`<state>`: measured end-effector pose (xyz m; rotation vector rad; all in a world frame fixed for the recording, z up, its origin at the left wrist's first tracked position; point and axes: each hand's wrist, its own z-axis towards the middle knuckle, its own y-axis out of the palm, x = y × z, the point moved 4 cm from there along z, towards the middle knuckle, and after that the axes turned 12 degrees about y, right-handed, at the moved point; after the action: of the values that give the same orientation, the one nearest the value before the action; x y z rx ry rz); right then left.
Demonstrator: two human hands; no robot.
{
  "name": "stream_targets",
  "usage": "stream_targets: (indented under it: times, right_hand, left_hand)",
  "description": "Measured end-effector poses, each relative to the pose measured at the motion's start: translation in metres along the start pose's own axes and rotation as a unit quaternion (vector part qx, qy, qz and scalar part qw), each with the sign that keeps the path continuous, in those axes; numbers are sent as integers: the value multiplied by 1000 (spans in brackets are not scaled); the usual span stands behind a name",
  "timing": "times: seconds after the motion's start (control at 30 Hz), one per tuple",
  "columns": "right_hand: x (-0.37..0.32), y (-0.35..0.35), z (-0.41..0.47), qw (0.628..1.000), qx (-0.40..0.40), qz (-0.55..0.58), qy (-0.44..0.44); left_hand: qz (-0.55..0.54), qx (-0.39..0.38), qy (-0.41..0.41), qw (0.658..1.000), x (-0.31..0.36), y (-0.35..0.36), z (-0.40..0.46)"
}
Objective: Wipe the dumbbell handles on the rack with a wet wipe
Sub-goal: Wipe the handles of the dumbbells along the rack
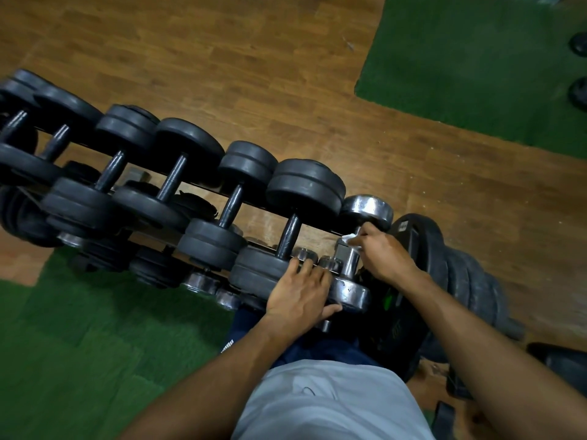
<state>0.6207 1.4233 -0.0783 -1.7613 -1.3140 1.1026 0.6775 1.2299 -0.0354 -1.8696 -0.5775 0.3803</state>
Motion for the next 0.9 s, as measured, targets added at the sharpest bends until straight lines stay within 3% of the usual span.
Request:
stream_targets:
  times: [0.1, 0.23, 0.47, 0.7, 0.9]
  right_hand:
    - [2, -3, -1, 1000, -10, 1, 4]
    - [0, -10, -3, 998, 63, 5, 30]
    - [-4, 6, -19, 966, 96, 148, 189]
    - [5, -3, -5, 935, 66, 221, 270]
    - [8, -5, 1, 883, -23, 315, 347]
  left_hand:
    - [-1, -1, 1, 1000, 0, 0, 0]
    - [-1, -1, 3, 1000, 0, -2, 0]
    - [5, -1, 2, 1000, 1, -2, -1]
    - [12, -3, 7, 1000, 1, -2, -1]
    - [12, -3, 7, 1000, 1, -2, -1]
